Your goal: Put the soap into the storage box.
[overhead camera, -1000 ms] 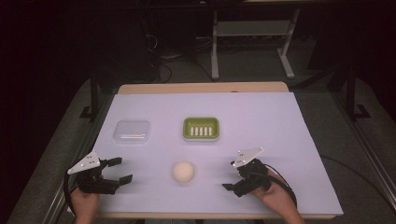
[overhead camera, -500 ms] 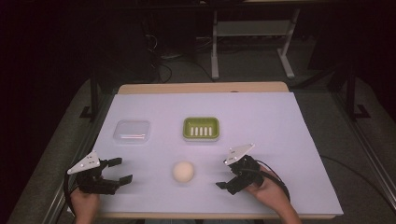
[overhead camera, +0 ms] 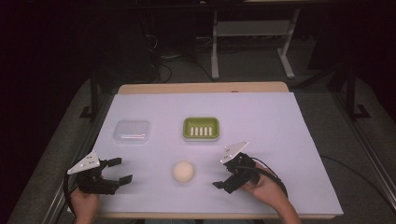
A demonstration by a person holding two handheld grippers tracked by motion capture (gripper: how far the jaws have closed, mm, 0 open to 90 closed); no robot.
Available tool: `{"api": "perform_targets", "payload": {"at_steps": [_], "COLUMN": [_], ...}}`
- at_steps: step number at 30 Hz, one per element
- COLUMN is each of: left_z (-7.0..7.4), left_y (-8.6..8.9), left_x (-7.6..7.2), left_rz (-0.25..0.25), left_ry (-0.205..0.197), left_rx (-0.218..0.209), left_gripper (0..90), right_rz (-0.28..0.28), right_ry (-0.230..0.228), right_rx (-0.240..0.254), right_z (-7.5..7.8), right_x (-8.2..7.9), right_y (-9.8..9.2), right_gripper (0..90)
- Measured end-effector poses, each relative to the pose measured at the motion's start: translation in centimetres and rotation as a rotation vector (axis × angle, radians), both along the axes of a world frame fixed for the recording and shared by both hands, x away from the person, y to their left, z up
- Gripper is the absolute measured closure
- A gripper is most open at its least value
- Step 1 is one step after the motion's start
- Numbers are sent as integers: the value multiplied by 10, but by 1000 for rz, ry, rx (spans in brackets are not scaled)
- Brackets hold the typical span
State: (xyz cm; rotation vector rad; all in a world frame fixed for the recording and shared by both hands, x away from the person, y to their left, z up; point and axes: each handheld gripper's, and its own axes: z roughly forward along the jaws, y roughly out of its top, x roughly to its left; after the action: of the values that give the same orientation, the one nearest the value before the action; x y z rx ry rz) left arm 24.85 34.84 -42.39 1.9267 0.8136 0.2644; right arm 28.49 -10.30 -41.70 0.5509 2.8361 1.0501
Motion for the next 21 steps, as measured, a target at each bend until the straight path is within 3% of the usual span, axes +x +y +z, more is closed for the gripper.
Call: {"api": "perform_targets", "payload": {"at_steps": [21], "left_z": [0], "left_y": [2], "left_x": [0], "left_rz": [8], "left_ry": [-4], "left_rx": [-2], "left_gripper": [132], "right_rz": [72], "right_ry": [-29], "right_rx": [-18], "right_z": [18], "right_x": [7], "right_y": [22], "right_gripper": [156]}}
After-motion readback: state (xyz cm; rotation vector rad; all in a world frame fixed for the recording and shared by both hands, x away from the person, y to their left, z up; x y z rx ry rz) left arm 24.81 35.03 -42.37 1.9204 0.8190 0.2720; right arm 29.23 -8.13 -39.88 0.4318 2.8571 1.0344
